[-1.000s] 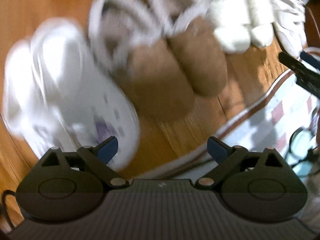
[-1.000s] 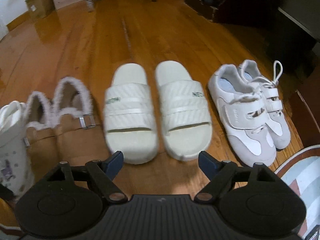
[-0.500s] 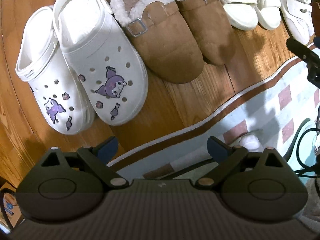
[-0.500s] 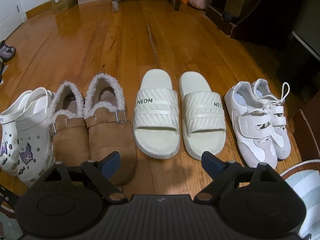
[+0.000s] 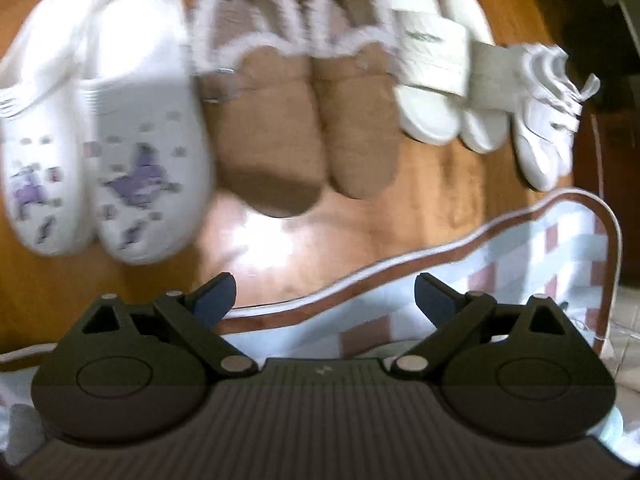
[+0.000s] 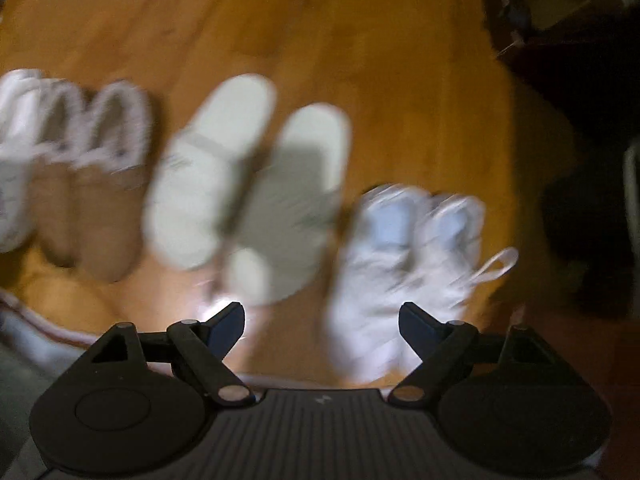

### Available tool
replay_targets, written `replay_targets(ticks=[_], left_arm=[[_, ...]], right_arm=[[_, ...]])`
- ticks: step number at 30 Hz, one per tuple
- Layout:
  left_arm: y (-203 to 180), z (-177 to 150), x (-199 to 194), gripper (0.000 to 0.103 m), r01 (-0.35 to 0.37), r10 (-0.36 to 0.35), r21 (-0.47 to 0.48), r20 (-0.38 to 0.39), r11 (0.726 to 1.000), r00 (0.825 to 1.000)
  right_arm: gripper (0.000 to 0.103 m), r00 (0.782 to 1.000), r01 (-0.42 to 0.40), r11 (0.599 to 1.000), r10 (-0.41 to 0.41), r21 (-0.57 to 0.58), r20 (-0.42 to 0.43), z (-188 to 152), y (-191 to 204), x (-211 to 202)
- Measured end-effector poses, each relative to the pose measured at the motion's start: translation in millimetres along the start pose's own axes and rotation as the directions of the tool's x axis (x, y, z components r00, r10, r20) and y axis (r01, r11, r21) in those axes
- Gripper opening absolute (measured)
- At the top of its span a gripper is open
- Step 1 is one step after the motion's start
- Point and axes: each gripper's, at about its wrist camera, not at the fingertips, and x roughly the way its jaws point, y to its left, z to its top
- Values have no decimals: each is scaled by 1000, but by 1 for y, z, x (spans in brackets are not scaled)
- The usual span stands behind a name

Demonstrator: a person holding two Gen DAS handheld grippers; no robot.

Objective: Organize scattered shoes
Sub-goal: 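Move the right tool to the white sneakers and grasp both heels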

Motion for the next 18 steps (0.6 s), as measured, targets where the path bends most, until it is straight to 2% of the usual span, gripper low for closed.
replay_targets(ticks=[3, 5, 7, 8, 9, 12, 14, 18], left_arm=[[-20, 10, 3, 97, 9, -16, 164, 39, 986, 999], [-40, 26, 4, 97, -16, -1, 288, 59, 957, 998], [-68, 47, 9, 97, -108, 84, 416, 75, 903, 994], [-99, 69, 13, 97, -193, 145, 541, 131, 818, 981], [-104, 75, 15, 97, -194, 140, 551, 139, 811, 980], [-155, 136, 38, 97, -145, 50, 598, 173, 788, 984], [-174, 159, 59, 97, -117, 3, 632, 178, 766, 984], [-199, 177, 89, 97, -188, 38, 665, 234, 723, 972]], right_arm=[[84, 999, -35, 998, 36, 56, -9, 12, -26, 34], [80, 999, -26, 998, 29, 49, -41, 10, -38, 62], [78, 997, -51, 997, 54, 63, -57, 4, -47, 79], [74, 994, -88, 992, 94, 89, -65, -1, -54, 87], [74, 991, -108, 989, 115, 103, -66, -4, -59, 91], [74, 990, -136, 983, 140, 121, -28, -20, -73, 91], [74, 988, -154, 979, 152, 136, 20, -29, -83, 85], [74, 978, -194, 971, 180, 140, 109, -39, -100, 79]])
